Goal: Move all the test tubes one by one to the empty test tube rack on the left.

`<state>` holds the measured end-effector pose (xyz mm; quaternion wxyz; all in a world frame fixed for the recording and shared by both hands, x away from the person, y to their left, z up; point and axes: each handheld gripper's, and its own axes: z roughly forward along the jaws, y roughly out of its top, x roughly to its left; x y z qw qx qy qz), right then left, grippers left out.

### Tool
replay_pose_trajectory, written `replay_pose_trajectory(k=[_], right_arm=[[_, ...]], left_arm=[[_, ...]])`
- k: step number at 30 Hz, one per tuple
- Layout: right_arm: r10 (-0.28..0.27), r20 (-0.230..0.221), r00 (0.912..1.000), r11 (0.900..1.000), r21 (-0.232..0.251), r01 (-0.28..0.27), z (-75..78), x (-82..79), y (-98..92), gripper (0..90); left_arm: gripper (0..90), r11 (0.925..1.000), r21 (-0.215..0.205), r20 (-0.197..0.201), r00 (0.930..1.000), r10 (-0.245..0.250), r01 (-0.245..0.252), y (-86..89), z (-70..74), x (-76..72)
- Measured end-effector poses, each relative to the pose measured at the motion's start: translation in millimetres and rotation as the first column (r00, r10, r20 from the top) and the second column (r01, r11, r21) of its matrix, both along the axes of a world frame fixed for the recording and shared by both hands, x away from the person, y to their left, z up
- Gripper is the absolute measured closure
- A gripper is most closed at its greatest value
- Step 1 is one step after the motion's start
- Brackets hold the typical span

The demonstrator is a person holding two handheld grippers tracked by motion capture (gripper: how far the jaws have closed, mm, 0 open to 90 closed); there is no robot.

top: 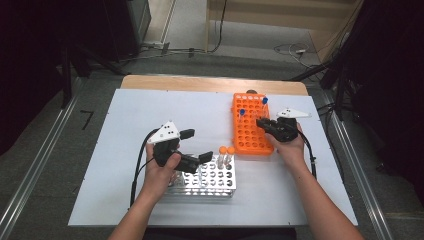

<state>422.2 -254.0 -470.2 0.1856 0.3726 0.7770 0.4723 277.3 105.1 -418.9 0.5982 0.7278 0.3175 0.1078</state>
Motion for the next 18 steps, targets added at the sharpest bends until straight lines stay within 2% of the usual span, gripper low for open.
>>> replay_pose_trajectory(k=[6,12,18], right_arm=[[-0.013,0.036,0.9993,1.000,0.027,0.012,13.8,-7.5,-3.9,74.0],[0.015,0.056,0.9983,0.999,0.046,-0.017,29.1,-18.0,-7.3,74.0],[0.044,0.060,0.9972,0.996,0.075,-0.049,45.1,-35.9,-8.8,74.0]], left_arm=[[0.0,1.0000,-0.003,0.004,1.0000,0.002,-0.002,0.1,1.0,-0.5],[0.0,1.0000,-0.008,0.010,0.9999,0.002,-0.001,-0.8,3.4,-1.5],[0.0,0.9999,-0.012,0.021,0.9998,-0.001,0.001,-1.5,5.9,-3.0]])
